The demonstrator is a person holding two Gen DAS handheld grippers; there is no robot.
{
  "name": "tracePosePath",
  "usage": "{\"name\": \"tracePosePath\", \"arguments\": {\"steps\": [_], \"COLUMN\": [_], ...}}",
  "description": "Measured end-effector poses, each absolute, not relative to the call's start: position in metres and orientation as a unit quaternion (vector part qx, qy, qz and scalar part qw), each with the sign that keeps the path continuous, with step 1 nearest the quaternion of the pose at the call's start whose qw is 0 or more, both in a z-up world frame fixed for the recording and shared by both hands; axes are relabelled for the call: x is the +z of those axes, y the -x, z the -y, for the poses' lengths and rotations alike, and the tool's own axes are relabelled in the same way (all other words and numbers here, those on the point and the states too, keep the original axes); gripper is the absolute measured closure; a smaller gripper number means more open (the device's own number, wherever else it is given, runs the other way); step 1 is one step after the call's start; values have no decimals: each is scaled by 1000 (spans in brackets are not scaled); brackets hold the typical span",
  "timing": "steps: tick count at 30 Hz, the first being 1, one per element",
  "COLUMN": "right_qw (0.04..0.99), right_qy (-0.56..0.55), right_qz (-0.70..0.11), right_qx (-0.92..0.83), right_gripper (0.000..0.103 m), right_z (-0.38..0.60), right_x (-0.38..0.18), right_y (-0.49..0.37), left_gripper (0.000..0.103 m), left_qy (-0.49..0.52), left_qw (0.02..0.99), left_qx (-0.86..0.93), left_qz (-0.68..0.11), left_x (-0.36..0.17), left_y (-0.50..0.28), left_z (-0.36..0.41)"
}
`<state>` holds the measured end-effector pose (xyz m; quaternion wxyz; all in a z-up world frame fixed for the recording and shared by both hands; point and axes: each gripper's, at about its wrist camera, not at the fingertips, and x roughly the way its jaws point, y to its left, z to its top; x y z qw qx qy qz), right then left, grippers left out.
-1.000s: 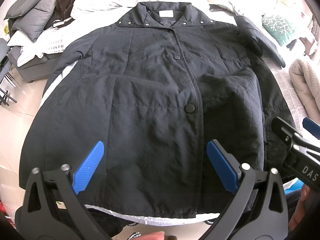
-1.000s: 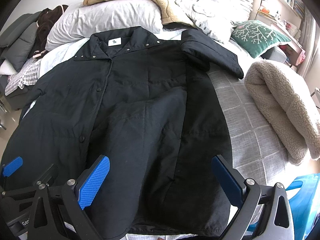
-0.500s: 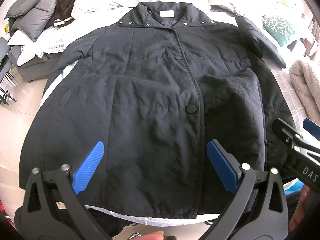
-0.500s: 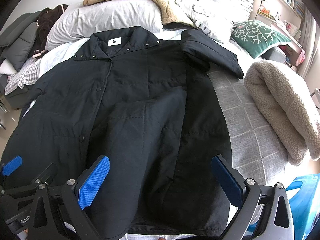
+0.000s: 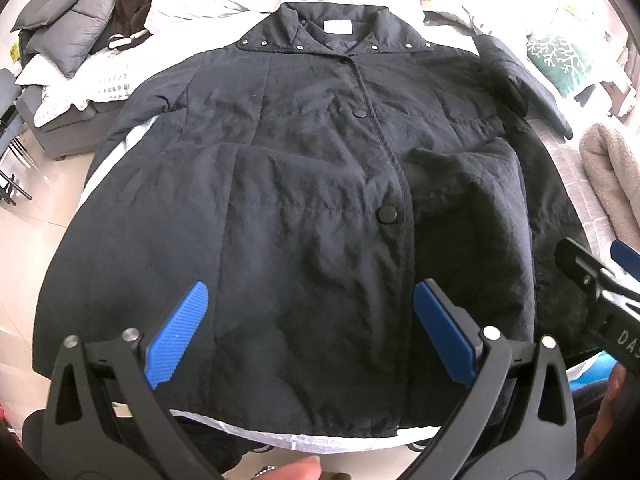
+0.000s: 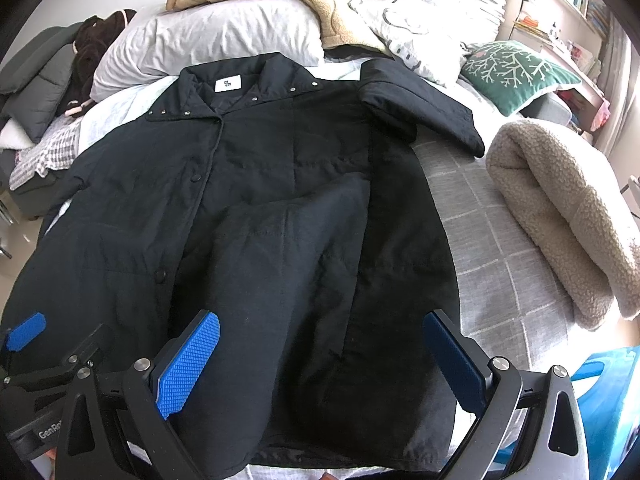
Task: Fold large clothes
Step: 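Grasp the coat hem with the left tool while the right tool grasps the hem too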
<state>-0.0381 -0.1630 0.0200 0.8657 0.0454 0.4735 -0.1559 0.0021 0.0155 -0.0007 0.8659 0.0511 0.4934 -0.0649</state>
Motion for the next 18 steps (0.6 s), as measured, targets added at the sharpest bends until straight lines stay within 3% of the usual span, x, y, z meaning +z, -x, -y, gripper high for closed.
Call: {"name": "tracePosePath", "arguments": {"steps": [11, 18], "right_qw": [876, 871], "right_qy": [-45, 0], "right_qz": [-459, -480], "right_qx": [-143, -106], "right_gripper": [0, 0], "right_z": [178, 182], "right_x": [29, 29], "right_y": [59, 88], "left_gripper": [0, 0], "left_qy": [-97, -82], "left_qw": [869, 868], "left_qx": [-120, -144], "left_qz": [-471, -469], "left_x": [8, 23], "left_y": [12, 12], "left_z": [-32, -101]}}
